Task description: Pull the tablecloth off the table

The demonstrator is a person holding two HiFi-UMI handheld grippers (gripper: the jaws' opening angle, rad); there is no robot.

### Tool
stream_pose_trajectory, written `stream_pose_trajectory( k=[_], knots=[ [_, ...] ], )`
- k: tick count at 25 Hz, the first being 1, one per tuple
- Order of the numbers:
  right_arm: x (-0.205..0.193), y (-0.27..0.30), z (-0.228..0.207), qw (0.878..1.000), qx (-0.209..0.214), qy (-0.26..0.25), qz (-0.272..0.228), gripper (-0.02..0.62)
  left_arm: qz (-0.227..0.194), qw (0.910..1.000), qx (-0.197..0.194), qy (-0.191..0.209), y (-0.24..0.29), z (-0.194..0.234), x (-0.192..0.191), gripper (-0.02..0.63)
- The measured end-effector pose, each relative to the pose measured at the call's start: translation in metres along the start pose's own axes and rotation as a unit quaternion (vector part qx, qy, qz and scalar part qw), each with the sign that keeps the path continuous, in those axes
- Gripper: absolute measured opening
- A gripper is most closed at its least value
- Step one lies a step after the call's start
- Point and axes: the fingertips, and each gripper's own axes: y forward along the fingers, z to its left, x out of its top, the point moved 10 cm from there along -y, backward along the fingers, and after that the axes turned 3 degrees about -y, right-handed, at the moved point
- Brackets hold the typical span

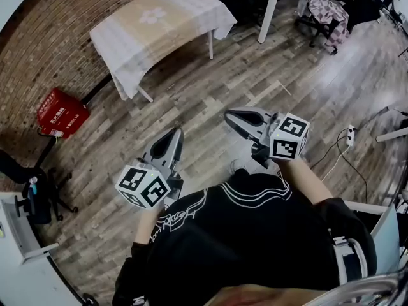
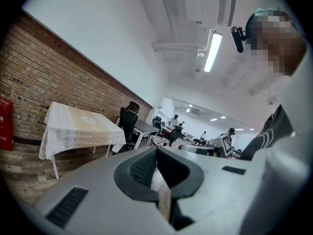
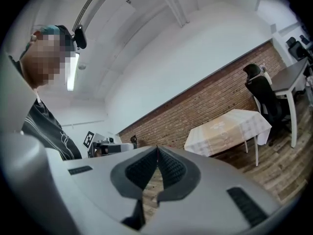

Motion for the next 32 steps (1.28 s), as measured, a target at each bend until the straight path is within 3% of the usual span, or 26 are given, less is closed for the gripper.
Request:
stream_pose_trajectory(
  k=[8,15,19,27,32],
  knots=[
    [0.017,-0.019,-0.07,1.0,-0.008,-0.001,0.001,-0.003,0.017,0.9998,-0.004,0.008,0.082,0.004,0.012,0.006],
    [0.044,-0.052,-0.134,1.0,-0.022,-0.002,-0.013,-0.003,0.024,0.9982,-0.034,0.042,0.16,-0.012,0.028,0.006],
    [0.052,-0.072,-0.162,1.0,-0.025,0.001,-0.01,-0.003,0.019,0.9983,-0.031,0.046,0.192,-0.023,0.03,0.006],
    [0.059,-0.079,-0.194,1.0,-0.011,0.014,-0.016,-0.003,0.009,0.999,0.001,0.043,0.222,-0.024,0.03,0.006],
    [0.061,-0.063,-0.211,1.0,-0.009,0.017,-0.011,-0.003,0.012,0.9986,-0.016,0.049,0.23,-0.007,0.037,0.006]
  ],
)
